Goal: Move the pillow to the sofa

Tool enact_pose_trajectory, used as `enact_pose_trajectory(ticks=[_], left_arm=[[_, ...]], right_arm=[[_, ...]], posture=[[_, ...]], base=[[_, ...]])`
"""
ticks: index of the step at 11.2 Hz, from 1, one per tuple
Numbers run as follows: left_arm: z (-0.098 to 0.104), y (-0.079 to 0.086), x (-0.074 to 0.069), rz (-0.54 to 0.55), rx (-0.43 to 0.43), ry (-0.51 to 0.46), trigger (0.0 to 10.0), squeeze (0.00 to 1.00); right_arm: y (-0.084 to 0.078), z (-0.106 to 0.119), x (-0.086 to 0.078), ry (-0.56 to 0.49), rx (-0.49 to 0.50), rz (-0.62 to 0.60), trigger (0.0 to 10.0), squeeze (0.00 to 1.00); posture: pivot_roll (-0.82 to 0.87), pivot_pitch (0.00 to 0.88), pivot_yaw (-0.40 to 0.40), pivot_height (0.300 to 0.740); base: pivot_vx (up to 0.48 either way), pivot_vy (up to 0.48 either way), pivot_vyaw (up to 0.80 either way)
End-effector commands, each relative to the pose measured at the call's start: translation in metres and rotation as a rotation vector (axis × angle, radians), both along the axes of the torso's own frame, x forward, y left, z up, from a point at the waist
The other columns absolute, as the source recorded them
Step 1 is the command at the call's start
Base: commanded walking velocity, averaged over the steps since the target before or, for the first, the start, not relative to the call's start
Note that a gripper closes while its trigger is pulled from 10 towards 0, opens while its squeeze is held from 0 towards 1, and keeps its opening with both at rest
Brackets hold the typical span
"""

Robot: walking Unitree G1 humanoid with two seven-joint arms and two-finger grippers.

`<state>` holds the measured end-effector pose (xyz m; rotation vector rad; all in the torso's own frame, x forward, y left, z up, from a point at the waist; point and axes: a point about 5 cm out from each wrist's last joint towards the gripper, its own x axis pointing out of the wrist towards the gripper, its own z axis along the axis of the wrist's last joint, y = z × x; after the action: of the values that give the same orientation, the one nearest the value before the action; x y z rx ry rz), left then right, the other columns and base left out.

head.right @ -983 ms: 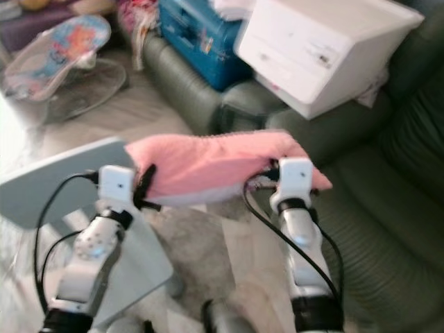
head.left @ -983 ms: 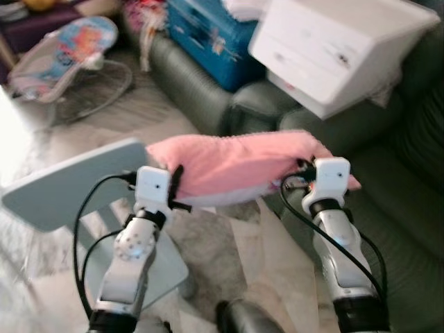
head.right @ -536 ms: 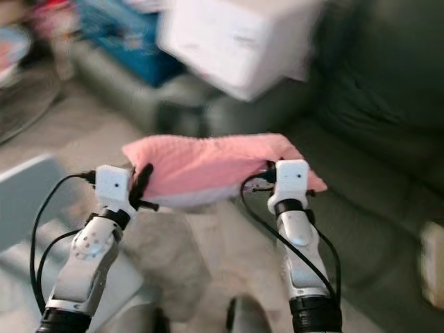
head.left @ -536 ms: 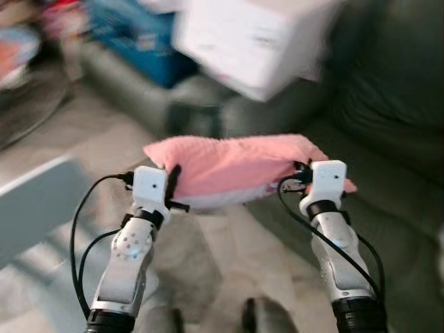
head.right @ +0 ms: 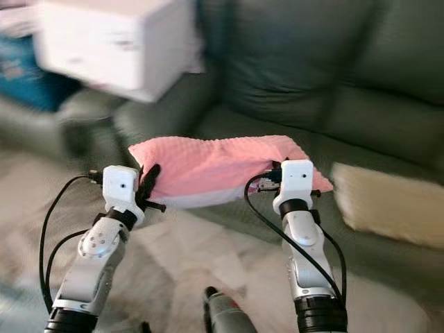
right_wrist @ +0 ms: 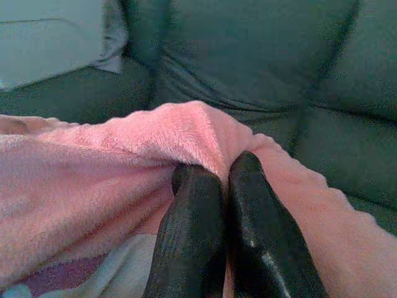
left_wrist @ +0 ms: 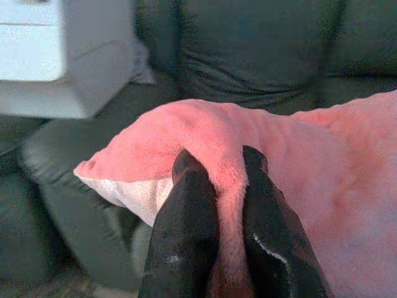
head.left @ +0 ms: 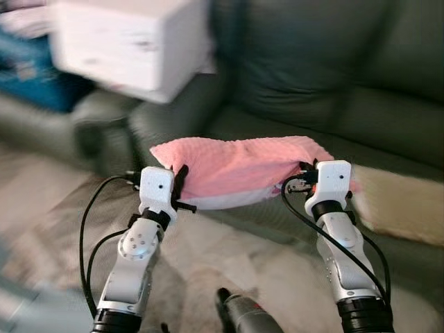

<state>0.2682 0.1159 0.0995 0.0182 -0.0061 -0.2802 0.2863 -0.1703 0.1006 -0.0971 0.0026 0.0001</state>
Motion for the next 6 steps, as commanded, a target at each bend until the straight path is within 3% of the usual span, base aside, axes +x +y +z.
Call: enact_pose_trajectory(ticks=[1, 2, 6], left_arm=[[0.0073, -0.0050, 0.0001, -0.035, -0.010, -0.036, 10.0, 0.00], [0.0076, -0.0049, 0.0001, -0.037, -0.011, -0.038, 10.0, 0.00], [0.0090, -0.0050, 0.0017, -0.052, -0.016, -0.046, 10.0, 0.00]], right_arm=[[-0.0007, 0.0058, 0.0019, -0.032, 0.014, -0.002, 10.0, 0.00], [-0.0001, 0.0061, 0.0014, -0.035, 0.006, 0.000, 10.0, 0.00], [-0.0004, 0.0043, 0.0017, -0.022, 0.005, -0.007, 10.0, 0.00]], posture=[[-0.05, 0.098, -0.047, 0.740], [-0.05, 0.099, -0.046, 0.740], [-0.05, 0.098, -0.043, 0.740]], base=[[0.000, 0.000, 0.00], [0.000, 0.000, 0.00], [0.300, 0.000, -0.80]])
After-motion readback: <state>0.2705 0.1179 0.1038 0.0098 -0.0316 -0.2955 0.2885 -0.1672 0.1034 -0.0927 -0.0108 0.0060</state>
